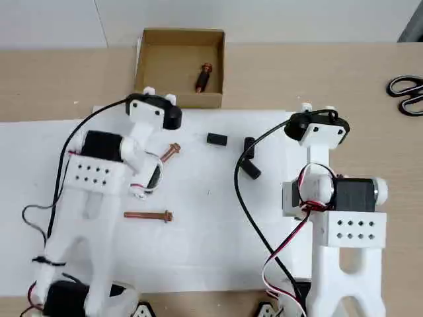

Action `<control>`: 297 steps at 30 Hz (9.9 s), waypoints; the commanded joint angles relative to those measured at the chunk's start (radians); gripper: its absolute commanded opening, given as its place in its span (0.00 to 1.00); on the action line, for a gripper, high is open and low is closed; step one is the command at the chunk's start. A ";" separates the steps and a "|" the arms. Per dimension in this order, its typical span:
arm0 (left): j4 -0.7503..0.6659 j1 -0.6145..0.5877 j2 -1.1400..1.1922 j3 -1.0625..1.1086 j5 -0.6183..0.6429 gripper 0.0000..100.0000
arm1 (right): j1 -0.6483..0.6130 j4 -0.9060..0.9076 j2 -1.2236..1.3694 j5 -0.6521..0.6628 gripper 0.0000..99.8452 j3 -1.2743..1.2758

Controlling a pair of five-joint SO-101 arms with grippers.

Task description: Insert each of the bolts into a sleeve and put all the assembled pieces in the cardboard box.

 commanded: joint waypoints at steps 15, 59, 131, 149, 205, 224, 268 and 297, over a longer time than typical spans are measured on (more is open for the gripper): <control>0.020 0.003 0.339 -0.340 -0.143 0.12 | 0.007 0.013 -0.025 -0.009 0.00 -0.005; 0.020 -0.002 1.092 -1.049 -0.233 0.12 | 0.008 0.002 -0.025 -0.009 0.00 0.012; 0.021 0.055 0.184 -0.992 0.414 0.01 | -0.108 0.008 -0.156 -0.008 0.00 -0.061; -0.092 0.057 -0.453 -0.346 0.651 0.01 | -0.255 -0.243 -0.591 -0.014 0.00 0.241; -0.804 0.339 -1.168 0.682 0.713 0.01 | -0.814 -0.610 -1.010 -0.015 0.00 0.743; -0.804 0.338 -1.181 0.691 0.744 0.01 | -0.765 -0.905 -1.096 -0.060 0.00 0.942; -0.681 0.347 -1.180 0.711 0.740 0.01 | -0.817 -0.897 -1.096 -0.055 0.00 0.934; -0.606 0.445 -1.180 0.862 0.681 0.01 | -0.780 -0.901 -1.096 -0.054 0.00 0.910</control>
